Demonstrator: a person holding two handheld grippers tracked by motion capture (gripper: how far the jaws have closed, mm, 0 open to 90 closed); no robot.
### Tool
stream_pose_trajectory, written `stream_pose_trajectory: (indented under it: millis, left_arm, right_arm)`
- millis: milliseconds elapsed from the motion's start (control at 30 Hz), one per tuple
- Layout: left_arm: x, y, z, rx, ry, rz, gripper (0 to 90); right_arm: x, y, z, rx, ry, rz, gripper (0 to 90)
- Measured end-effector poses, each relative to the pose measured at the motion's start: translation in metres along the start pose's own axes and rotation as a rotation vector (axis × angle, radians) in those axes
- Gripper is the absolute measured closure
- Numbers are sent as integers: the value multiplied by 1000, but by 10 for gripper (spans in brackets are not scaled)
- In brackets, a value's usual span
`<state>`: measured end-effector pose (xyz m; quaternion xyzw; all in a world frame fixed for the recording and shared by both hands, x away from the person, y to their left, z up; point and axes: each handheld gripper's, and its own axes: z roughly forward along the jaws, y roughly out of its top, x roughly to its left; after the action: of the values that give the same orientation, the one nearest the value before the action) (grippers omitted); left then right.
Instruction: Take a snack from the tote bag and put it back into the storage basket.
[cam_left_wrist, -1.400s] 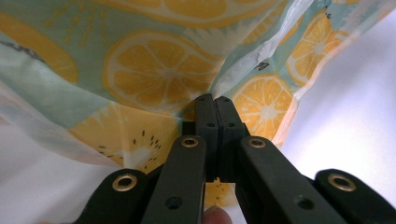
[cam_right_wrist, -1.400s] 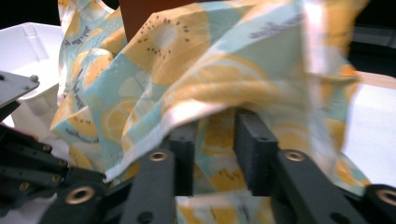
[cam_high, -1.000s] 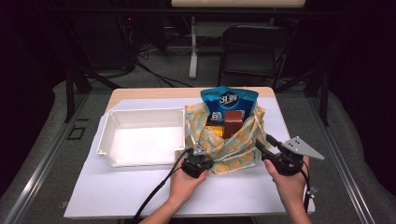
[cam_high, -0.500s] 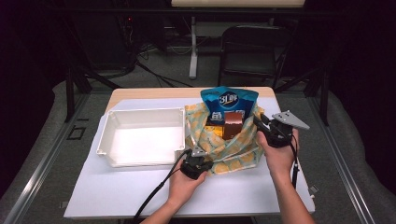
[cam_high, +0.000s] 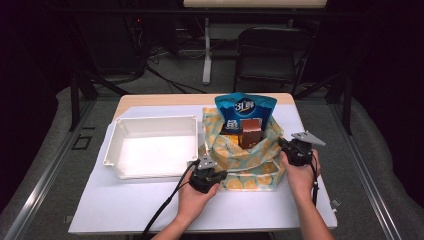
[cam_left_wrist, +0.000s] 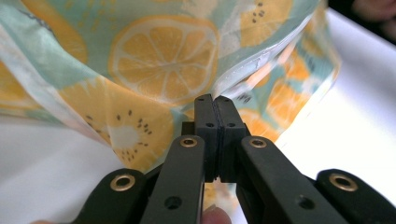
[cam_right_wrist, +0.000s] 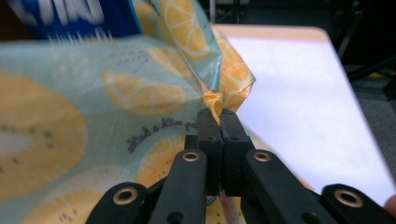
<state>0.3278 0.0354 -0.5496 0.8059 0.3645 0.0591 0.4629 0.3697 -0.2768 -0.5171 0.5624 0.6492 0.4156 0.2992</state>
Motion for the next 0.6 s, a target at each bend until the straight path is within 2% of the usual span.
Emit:
stream_pose_trajectory:
  millis: [200,367,500,600]
  left_arm:
    - [1,14,-34,-103,-8,5,779]
    - [1,29,-59,-172,-3,12,641]
    - [0,44,-72,-228,57,29,594]
    - [8,57,-73,-249,126,4,510]
  right_arm:
    - [-2,-22,12,30,17,1,898]
    - [-2,-21,9,14,26,-1,896]
    - [-1,-20,3,0,34,-16,893]
    - [-1,-19,1,-14,39,-9,891]
